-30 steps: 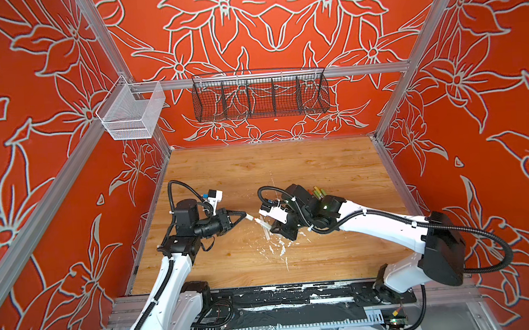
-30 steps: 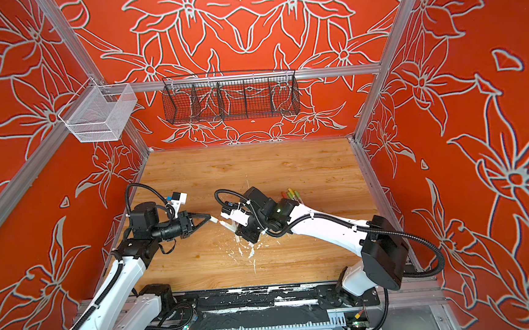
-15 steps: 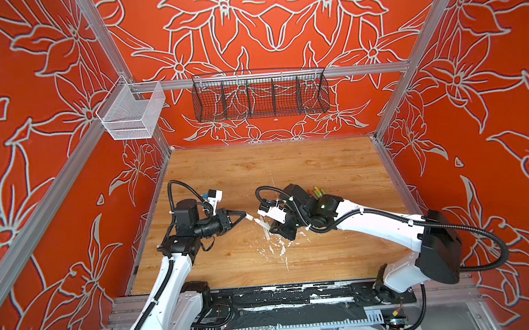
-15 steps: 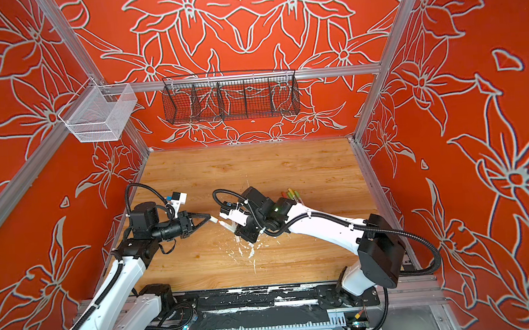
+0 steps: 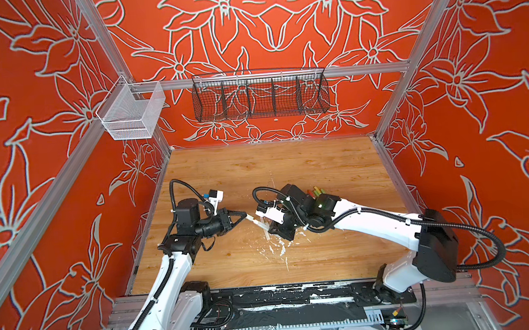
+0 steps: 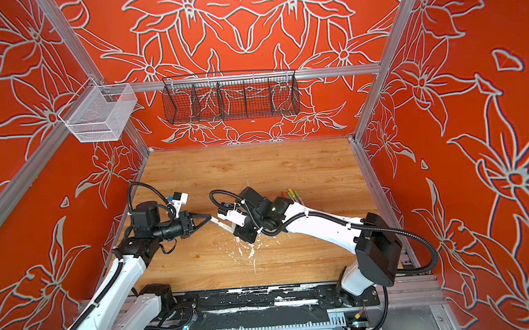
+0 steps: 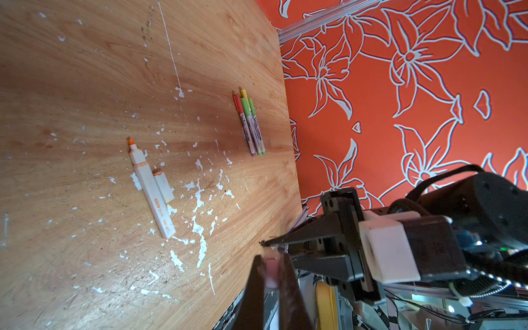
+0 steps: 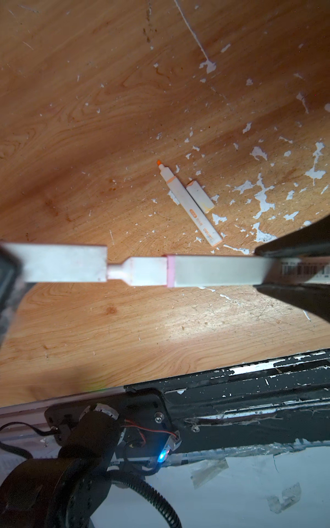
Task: Insert the pens into the pen caps
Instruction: 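Push the marker tip up into the pink cap with the right gripper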
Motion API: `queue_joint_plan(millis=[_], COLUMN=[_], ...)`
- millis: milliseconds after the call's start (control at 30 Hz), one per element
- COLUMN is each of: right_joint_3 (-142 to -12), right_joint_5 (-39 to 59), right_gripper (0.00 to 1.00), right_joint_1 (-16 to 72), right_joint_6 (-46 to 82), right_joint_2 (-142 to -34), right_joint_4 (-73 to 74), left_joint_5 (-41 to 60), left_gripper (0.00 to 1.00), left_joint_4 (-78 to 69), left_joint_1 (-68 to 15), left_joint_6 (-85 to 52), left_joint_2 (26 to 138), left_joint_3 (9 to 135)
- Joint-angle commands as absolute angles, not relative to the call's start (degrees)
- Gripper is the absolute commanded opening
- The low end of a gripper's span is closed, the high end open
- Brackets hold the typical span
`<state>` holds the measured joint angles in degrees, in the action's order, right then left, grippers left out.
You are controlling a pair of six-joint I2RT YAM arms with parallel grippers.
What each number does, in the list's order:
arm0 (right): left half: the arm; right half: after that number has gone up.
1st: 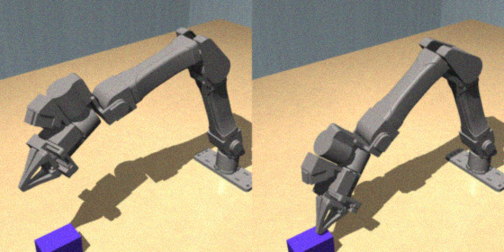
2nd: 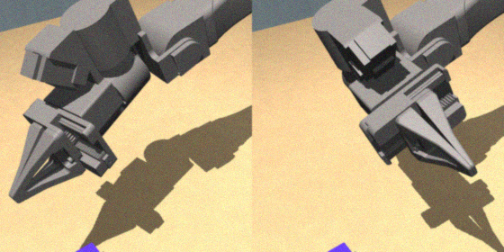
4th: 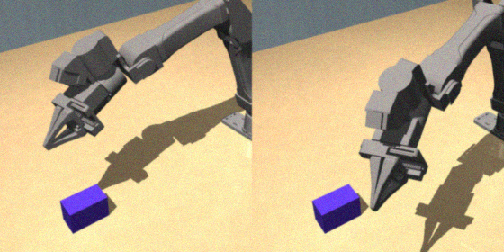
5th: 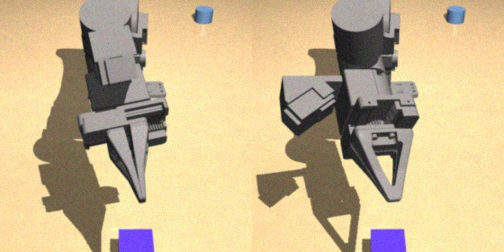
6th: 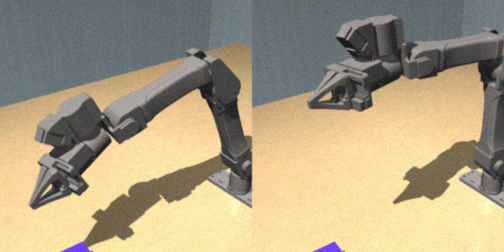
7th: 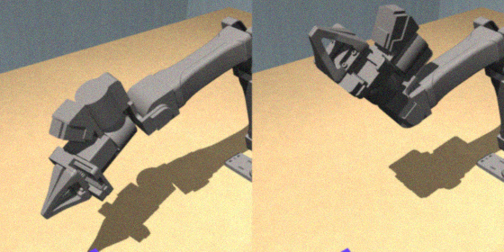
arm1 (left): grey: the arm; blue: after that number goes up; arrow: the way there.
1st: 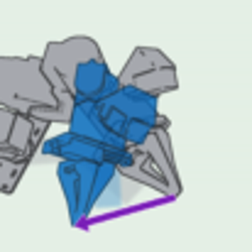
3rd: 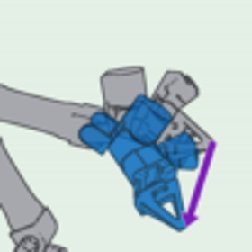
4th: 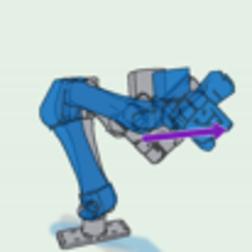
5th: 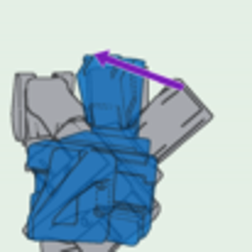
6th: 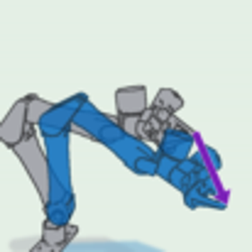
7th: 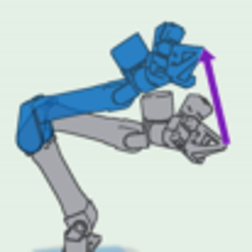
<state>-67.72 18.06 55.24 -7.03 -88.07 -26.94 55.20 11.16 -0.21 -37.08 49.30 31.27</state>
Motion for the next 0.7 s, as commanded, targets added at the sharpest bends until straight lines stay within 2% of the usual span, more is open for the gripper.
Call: queue_joint_plan(millis=[0, 367, 667], right_joint_3=[-70.3, -70.7, -71.6], right_joint_5=[16.3, 7.6, 11.5], right_gripper=[0.01, 0.00, 0.00], right_joint_1=[55.8, 56.9, 57.8], right_joint_6=[-8.6, -8.6, -10.8], right_joint_2=[-88.2, -87.9, -87.6], right_joint_4=[-25.7, -24.3, -22.9], left_joint_5=[53.7, 52.6, 52.8], left_gripper=[0.00, 0.00, 0.00], left_joint_4=[14.8, 16.4, 15.9], left_joint_1=[-1.6, -2.7, -3.2], left_joint_6=[-34.5, -33.5, -33.7], left_joint_2=[49.8, 50.6, 50.5], left_joint_3=[33.0, 33.6, 33.6])
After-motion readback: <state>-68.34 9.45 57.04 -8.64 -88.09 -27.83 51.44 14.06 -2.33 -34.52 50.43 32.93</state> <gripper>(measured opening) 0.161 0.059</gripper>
